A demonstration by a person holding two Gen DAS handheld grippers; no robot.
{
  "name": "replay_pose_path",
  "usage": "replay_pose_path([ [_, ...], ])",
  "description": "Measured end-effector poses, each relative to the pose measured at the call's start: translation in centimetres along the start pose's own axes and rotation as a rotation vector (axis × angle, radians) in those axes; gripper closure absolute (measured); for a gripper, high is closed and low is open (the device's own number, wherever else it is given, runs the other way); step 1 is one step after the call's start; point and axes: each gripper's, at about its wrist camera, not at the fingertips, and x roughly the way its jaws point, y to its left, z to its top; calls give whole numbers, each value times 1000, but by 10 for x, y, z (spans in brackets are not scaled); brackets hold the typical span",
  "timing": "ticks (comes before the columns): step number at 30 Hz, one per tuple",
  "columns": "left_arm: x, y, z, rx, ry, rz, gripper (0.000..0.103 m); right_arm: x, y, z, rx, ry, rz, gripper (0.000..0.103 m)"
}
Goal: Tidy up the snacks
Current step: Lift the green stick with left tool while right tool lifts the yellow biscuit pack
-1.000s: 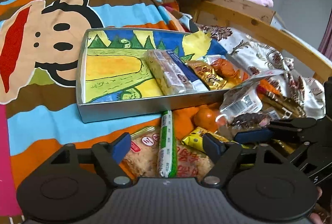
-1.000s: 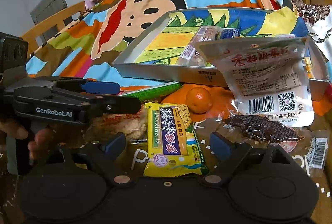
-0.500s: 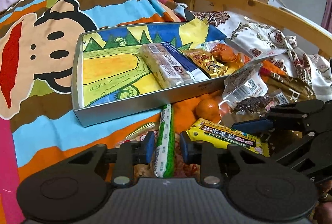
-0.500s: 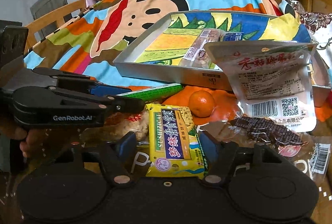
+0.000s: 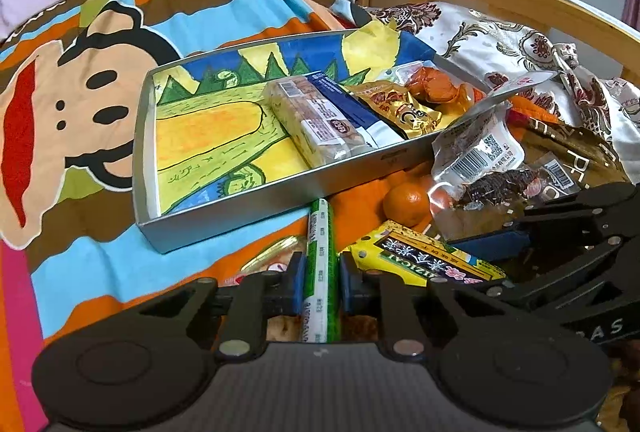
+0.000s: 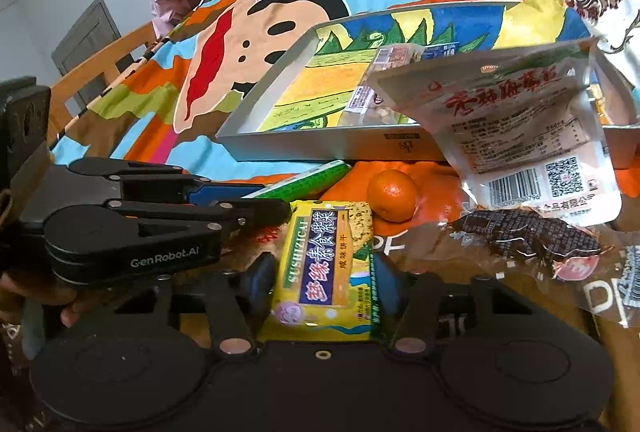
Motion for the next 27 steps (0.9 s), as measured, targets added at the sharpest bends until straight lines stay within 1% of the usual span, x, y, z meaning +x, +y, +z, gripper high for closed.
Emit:
replay_pose_path([
  [3, -8, -2, -1, -20, 14, -2, 84, -4, 2, -2, 0, 0, -21, 52],
  [6, -17, -4, -3, -61, 28, -7, 84, -11, 8, -7, -37, 0, -54, 52],
  [14, -40, -14, -14, -91, 35, 16, 84, -28, 35, -20, -245, -33, -180, 52],
  [17, -48, -18, -16, -100, 30, 31, 84, -34, 43, -25, -307, -62, -212, 52],
  [20, -55, -22, -18, -115, 19, 46, 84, -41, 50, -29, -340, -99, -231, 52],
  [27, -70, -18, -20, -206, -40, 26, 84, -54, 59, -30, -415, -217, -280, 52],
])
